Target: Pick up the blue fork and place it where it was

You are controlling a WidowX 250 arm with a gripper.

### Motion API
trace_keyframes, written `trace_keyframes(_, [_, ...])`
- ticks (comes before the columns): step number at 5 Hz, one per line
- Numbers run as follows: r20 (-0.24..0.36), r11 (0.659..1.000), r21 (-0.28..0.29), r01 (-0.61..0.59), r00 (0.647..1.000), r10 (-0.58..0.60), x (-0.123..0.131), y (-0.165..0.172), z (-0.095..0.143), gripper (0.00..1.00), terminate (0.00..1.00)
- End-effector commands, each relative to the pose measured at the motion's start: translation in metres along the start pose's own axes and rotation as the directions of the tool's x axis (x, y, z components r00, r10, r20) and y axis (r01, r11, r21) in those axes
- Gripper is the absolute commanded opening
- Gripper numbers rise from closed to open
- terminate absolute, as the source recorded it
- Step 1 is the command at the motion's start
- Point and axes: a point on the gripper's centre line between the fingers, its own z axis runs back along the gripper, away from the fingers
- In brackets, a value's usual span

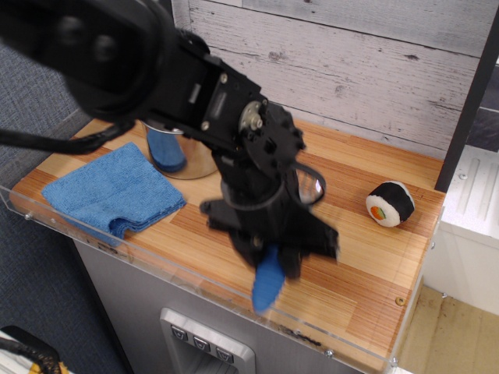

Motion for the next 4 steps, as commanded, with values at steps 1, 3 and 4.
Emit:
trace_keyframes(1, [0.116,0.998,-0.018,-0.059,0.991,0.061,0.011,0.006,0.048,0.00,0.00])
trace_keyframes(3, [0.179,0.996,-0.035,-0.086,0.980,0.091,0.016,0.009,0.088,0.00,0.00])
trace_keyframes(4, [0.221,0.993,-0.028,-0.117,0.968,0.121,0.021,0.014,0.112,0.00,0.00])
